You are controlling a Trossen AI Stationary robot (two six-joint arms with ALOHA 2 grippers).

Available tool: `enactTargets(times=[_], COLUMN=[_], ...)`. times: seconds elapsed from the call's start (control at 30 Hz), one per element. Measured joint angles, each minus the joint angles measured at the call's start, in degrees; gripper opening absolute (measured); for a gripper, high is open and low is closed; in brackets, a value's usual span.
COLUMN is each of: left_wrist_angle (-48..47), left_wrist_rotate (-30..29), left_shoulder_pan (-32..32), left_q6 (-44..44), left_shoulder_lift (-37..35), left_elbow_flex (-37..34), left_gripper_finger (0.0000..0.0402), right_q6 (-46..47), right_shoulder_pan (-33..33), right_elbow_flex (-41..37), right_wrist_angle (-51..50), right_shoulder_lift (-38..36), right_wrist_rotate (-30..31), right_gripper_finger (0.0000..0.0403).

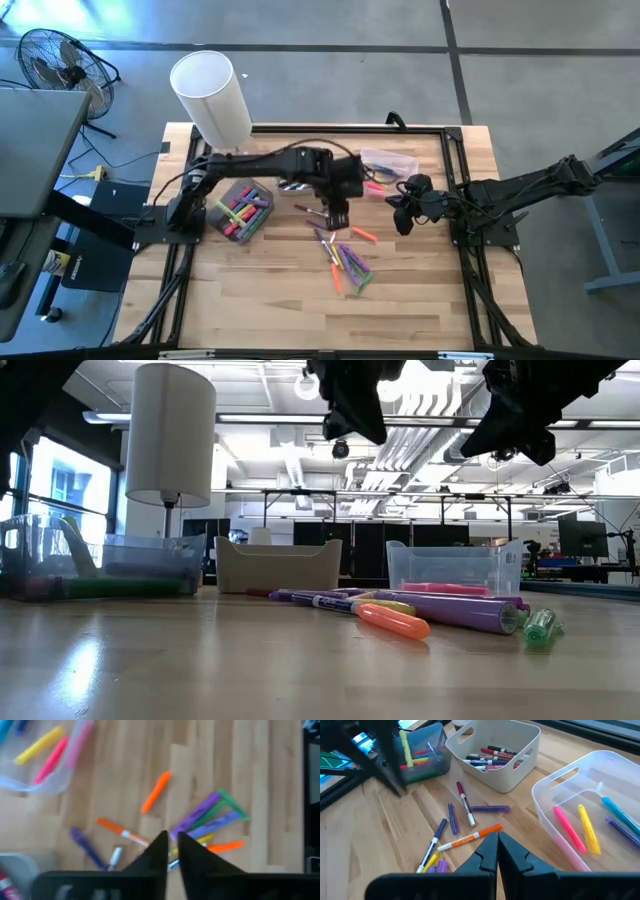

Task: Pick & Place Markers
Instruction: Put the orange pen into the transparent bin

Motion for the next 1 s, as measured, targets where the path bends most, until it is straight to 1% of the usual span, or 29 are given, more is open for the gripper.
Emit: enactTargets(times=[0.03,0.07,0.13,0.2,0.3,0.37,0.43,0.5,0.6,0.67,0.7,0.8,0.87,0.9,1.0], left_wrist_angle=[0.18,0.0,0.31,1.61,3.13,8.48,9.93,16.86,19.59,24.63,24.81,29.75,31.09,32.43,31.96], left_wrist_rotate=[-0.34,-0.98,-3.3,-5.08,-6.46,-6.35,-6.39,-6.34,-7.82,-10.5,-11.83,-15.58,-17.88,-19.0,-22.86], left_shoulder_pan=[-0.94,-1.84,-3.74,-5.6,-8.22,-9.44,-10.65,-11.48,-13.3,-15.01,-16.08,-19.45,-21.07,-21.68,-22.88], left_q6=[-0.64,-1.53,-2.84,-4.43,-6.99,-9.31,-11.46,-13.86,-17.98,-20.36,-21.18,-21.5,-21.66,-21.73,-22.72], left_shoulder_lift=[0.0,0.0,-0.06,-0.18,-2.09,-4.39,-8.08,-11.61,-19.59,-25.45,-28.84,-37.82,-44.08,-46.99,-55.71], left_elbow_flex=[0.0,-0.01,-1.03,-3.9,-10.96,-16.77,-24.04,-30.97,-42.05,-48.61,-52.11,-61.18,-66.28,-68.32,-73.76], left_gripper_finger=[0.0015,0.001,0.0017,0.0017,0.0004,0.0004,0.0004,0.0002,0.0002,0.0001,0.0001,0.0001,0.0001,0.0001,0.0], right_q6=[0.17,0.33,0.31,0.31,0.31,0.32,0.3,0.31,0.3,0.37,0.38,-0.24,-1.42,-1.48,-2.96], right_shoulder_pan=[0.0,0.02,0.0,0.0,0.02,0.0,0.01,0.0,0.0,0.0,-0.02,-0.91,-1.77,-1.94,-2.84], right_elbow_flex=[0.0,0.0,0.0,0.0,0.0,0.0,0.0,0.0,0.04,0.04,0.04,0.1,2.21,3.8,10.91], right_wrist_angle=[-0.02,0.0,0.03,0.04,0.02,0.06,0.01,0.2,0.89,1.25,2.25,8.45,11.66,11.35,6.23], right_shoulder_lift=[0.0,0.0,0.0,0.0,0.0,0.0,-0.02,0.0,-0.02,0.03,0.18,1.34,3.85,5.63,13.3], right_wrist_rotate=[0.0,-0.02,0.0,0.0,-0.04,-0.04,-0.02,-0.02,0.38,0.4,0.19,-3.21,-6.08,-6.5,-6.14], right_gripper_finger=[0.0,0.0,0.0,0.0,0.0,0.0,0.0,0.0,0.0,0.0,0.0,0.0,0.0,0.0,0.0])
